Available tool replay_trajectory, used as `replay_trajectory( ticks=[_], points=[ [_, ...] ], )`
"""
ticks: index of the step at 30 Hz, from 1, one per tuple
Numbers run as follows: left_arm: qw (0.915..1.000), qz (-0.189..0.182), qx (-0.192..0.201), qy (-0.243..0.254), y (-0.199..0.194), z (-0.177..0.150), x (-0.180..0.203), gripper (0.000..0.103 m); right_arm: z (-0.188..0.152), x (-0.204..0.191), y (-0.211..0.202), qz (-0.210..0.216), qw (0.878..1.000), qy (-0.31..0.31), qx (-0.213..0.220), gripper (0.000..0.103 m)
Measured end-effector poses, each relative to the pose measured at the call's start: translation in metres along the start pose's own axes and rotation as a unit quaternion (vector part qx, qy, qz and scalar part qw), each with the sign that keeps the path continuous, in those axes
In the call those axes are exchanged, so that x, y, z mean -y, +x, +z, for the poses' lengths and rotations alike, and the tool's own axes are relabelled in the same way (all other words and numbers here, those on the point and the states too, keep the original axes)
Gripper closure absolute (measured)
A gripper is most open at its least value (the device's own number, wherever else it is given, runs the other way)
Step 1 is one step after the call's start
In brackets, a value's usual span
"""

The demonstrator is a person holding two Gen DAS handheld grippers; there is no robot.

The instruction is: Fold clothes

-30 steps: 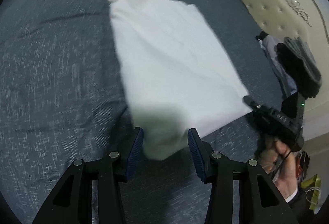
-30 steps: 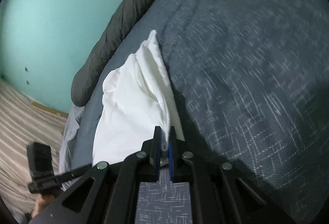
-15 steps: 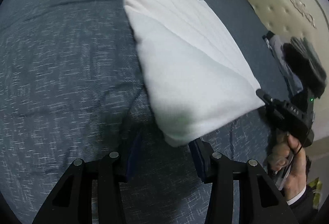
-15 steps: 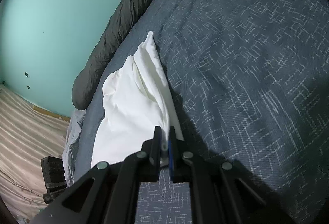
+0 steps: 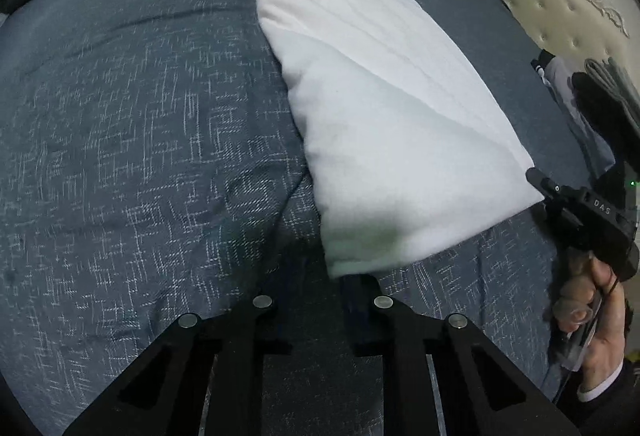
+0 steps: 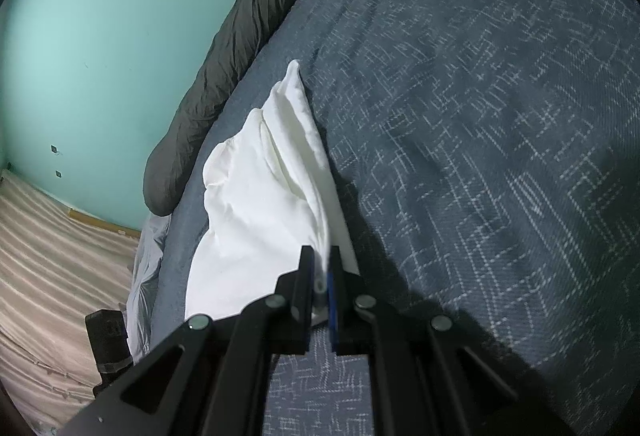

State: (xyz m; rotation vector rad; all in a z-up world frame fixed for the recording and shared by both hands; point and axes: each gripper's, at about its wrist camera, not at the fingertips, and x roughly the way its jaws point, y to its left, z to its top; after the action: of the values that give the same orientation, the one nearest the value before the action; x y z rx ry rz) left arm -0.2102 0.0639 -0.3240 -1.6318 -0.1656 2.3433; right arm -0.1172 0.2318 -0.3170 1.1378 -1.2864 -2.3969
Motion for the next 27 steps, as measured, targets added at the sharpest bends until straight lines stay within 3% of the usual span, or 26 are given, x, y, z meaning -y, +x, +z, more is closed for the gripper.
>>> replay_trajectory(
  ticks=[8, 10, 12, 19, 22, 24, 25, 27],
  points=[
    [0.9993, -0.033, 0.016, -0.008, -0.036, -0.004, 0.004, 0.084, 0.0, 0.0, -0.001, -0.005, 1.0, 0.001, -0.002, 0.098],
    [0.9988, -0.038, 0.031, -0.01, -0.045, 0.003, 0.004, 0.081, 0.0, -0.001, -0.001, -0.008, 1.0, -0.001, -0.005, 0.098],
    [0.9984, -0.037, 0.041, -0.01, -0.047, 0.013, 0.003, 0.071, -0.001, -0.002, -0.001, -0.012, 1.0, -0.004, -0.007, 0.098],
    [0.9975, -0.054, 0.033, -0.031, -0.006, 0.037, 0.004, 0.071, -0.004, -0.006, -0.006, -0.019, 0.999, -0.023, -0.016, 0.097],
    [0.9967, -0.068, 0.032, -0.032, 0.004, 0.041, -0.003, 0.07, 0.004, -0.022, -0.023, -0.048, 0.997, -0.067, -0.003, 0.094],
    [0.9955, -0.08, 0.032, -0.038, 0.007, 0.041, -0.009, 0.063, 0.014, -0.029, -0.036, -0.058, 0.995, -0.08, 0.01, 0.094],
    [0.9949, -0.086, 0.032, -0.042, 0.008, 0.041, -0.012, 0.061, 0.021, -0.031, -0.04, -0.056, 0.995, -0.079, 0.014, 0.093],
    [0.9939, -0.095, 0.033, -0.047, 0.01, 0.041, -0.016, 0.059, 0.04, -0.039, -0.035, -0.052, 0.995, -0.089, 0.007, 0.064]
  ],
)
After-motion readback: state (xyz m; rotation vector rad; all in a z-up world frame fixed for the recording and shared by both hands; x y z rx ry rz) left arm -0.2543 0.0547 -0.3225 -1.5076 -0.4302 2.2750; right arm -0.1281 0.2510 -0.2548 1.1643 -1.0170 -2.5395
